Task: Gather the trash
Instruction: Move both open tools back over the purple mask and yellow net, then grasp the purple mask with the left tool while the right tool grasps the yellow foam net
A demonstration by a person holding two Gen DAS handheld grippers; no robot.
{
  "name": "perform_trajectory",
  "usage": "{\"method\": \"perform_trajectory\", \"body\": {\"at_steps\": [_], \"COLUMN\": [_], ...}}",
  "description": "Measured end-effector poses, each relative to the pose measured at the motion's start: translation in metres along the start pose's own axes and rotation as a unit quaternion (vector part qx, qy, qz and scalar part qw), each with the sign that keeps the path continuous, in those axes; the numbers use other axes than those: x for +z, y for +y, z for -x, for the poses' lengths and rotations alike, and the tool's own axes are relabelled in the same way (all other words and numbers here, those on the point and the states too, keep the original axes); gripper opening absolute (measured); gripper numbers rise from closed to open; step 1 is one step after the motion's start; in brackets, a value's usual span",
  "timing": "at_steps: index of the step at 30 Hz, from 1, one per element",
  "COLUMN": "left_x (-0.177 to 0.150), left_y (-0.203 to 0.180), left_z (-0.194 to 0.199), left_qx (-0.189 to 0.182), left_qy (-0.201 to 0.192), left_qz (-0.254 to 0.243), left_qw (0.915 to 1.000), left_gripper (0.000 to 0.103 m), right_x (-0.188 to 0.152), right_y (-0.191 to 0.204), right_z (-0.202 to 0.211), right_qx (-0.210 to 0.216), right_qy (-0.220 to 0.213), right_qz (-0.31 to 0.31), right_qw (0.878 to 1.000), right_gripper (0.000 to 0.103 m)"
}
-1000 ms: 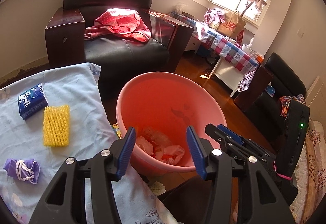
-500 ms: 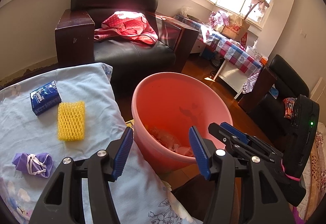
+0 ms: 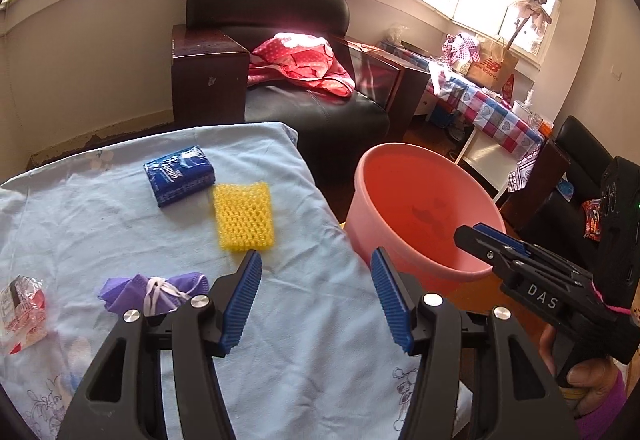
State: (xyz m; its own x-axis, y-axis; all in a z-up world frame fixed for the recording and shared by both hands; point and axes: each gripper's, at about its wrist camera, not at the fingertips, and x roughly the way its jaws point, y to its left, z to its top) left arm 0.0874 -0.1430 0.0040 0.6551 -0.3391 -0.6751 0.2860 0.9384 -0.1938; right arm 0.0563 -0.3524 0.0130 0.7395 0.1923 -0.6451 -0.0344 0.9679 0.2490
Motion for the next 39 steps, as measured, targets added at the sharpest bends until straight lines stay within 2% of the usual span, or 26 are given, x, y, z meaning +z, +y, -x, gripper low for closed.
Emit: {"method": "perform_trajectory", "body": {"at_steps": [6,11,17,21,22,25,27,28,34,36,37,39], "left_x": [-0.005,-0.011,-0.018,-0.024,-0.026,-0.028,-0.031,-0.033,-0.035,-0.036,-0.035,-0.034], "left_y": [0.054,0.097,0.13,0.142,0.144,0.148,0.147,0.144,0.14,0.138,0.139,0.141], "left_z": [0.008,0.004,-0.015,-0.026,-0.027,-0.029,-0.03,-0.03,-0.02,-0.015,-0.013,-0.008], "left_qx": [0.035,0.061,0.084,0.082,0.08,0.059,0.038,0.033,0.028,0.026,0.023,0.021], "left_qy": [-0.005,0.013,0.039,0.052,0.051,0.055,0.061,0.061,0.044,0.041,0.041,0.033], "left_qz": [0.005,0.005,0.015,0.029,0.033,0.051,0.059,0.058,0.062,0.06,0.064,0.07], "left_qw": [0.9994,0.998,0.9956,0.9948,0.9949,0.9954,0.9957,0.9959,0.9967,0.997,0.9969,0.9968], "left_gripper": [0.056,0.057,0.057,0.058,0.063,0.065,0.062,0.057,0.048,0.022,0.022,0.014], "right_x": [-0.002,-0.005,-0.007,-0.008,-0.008,-0.01,-0.011,-0.011,-0.009,-0.008,-0.007,-0.005], "right_y": [0.027,0.046,0.07,0.08,0.082,0.088,0.092,0.094,0.109,0.114,0.116,0.12], "right_z": [-0.005,-0.015,-0.029,-0.036,-0.038,-0.045,-0.051,-0.053,-0.067,-0.072,-0.074,-0.08], "right_qx": [0.018,0.028,0.033,0.034,0.034,0.034,0.036,0.038,0.051,0.059,0.062,0.067], "right_qy": [0.011,0.027,0.047,0.055,0.058,0.067,0.074,0.076,0.087,0.09,0.092,0.095], "right_qz": [0.023,0.038,0.061,0.073,0.075,0.08,0.081,0.082,0.091,0.093,0.093,0.089], "right_qw": [1.0,0.999,0.997,0.995,0.995,0.994,0.993,0.993,0.991,0.99,0.99,0.989], "right_gripper": [0.031,0.031,0.031,0.031,0.031,0.031,0.031,0.031,0.031,0.031,0.031,0.031]}}
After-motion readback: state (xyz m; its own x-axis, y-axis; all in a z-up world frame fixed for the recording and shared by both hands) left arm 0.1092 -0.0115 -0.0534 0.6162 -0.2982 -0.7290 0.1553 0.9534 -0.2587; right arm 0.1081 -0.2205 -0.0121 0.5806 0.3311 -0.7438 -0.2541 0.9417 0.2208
